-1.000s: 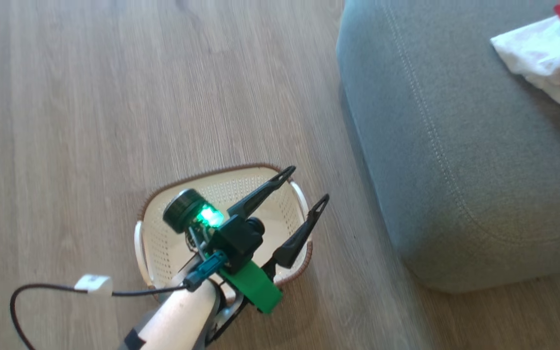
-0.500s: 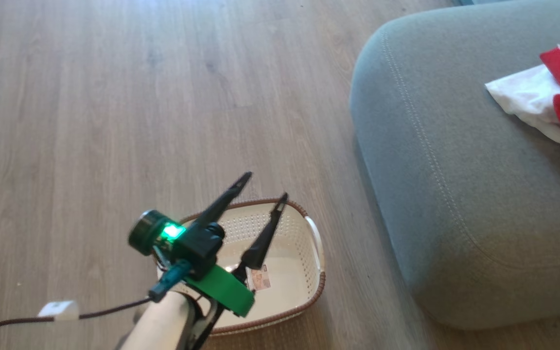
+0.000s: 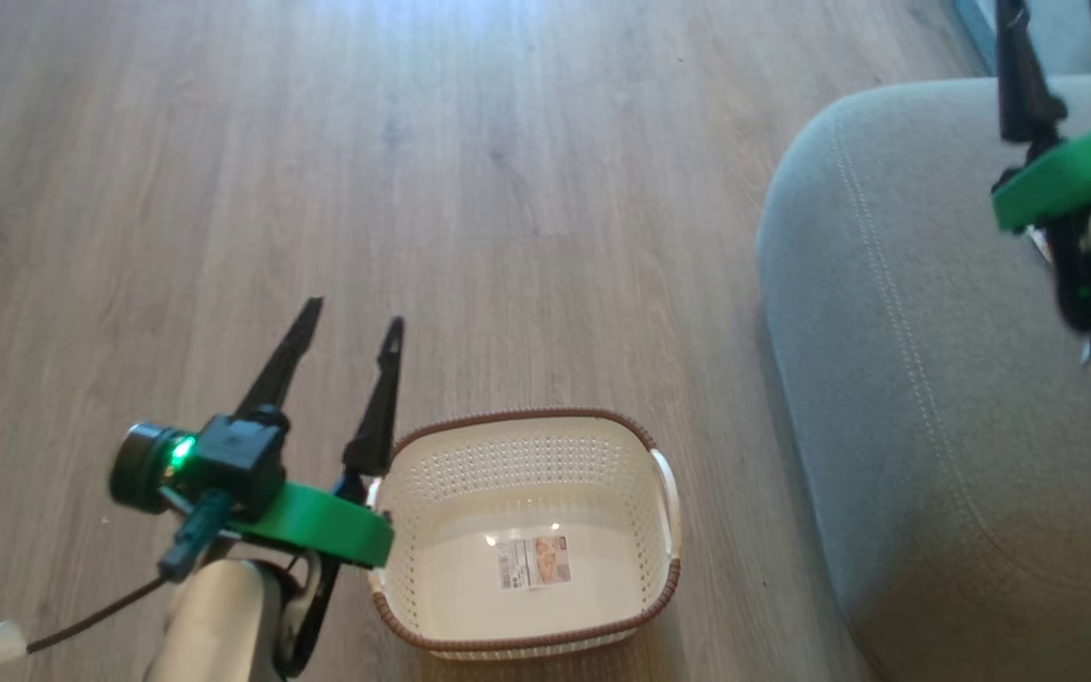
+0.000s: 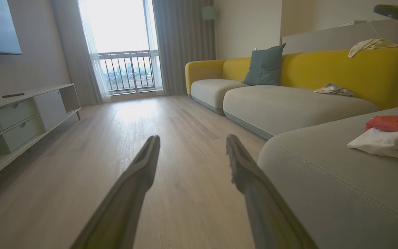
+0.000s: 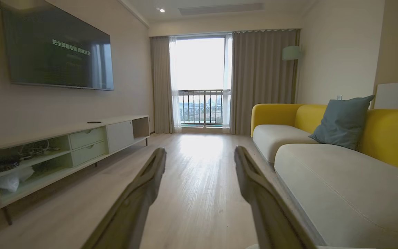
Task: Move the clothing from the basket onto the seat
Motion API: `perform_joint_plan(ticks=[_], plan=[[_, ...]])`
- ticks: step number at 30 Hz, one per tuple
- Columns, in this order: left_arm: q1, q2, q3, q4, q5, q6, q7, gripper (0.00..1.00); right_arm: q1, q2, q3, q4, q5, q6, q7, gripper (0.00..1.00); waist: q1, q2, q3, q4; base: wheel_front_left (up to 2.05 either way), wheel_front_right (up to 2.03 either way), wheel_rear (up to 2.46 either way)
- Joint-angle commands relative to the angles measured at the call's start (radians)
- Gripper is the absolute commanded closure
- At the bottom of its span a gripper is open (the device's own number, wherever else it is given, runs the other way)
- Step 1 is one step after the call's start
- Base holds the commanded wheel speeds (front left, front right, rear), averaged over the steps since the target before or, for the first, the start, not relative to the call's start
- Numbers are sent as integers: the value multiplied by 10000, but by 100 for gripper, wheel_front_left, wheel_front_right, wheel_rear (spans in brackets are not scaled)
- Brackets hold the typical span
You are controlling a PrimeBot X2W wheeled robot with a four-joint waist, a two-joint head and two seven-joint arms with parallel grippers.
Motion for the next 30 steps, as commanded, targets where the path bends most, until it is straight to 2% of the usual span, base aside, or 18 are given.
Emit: perform_joint_plan(ticks=[1, 4, 7, 14, 19, 22, 30], plan=[[-265, -25, 505, -384, -41, 129, -49, 0, 105, -64, 157, -682, 147, -2, -90, 0, 1, 0, -105, 186, 0, 0, 0], [-153, -36, 824, -431, -49, 334, -49, 0, 1111, -68, -8, -1798, 336, -2, -90, 0, 1, 0, -191, 421, 0, 0, 0], [-8, -43, 1030, -423, -64, 505, -49, 0, 2277, 112, -525, -2778, 11, -2, -90, 0, 1, 0, -284, 648, 0, 0, 0], [406, -47, 1099, -211, -324, 751, -49, 0, 5006, 1425, -2038, -4476, -823, -2, -91, 0, 1, 0, -341, 918, 0, 0, 0], [618, -47, 975, 18, -424, 742, -49, 0, 6297, 2279, -2689, -4808, -1156, -2, -91, 0, 1, 0, -343, 959, 0, 0, 0], [720, -48, 890, 145, -401, 766, -49, 0, 6825, 2409, -2513, -4789, -1729, -2, -91, 0, 1, 0, -353, 944, 0, 0, 0], [894, -48, 563, 564, -404, 672, -49, 0, 7376, 2912, -2641, -4823, -2122, -2, -91, 0, 1, 0, -374, 879, 0, 0, 0]])
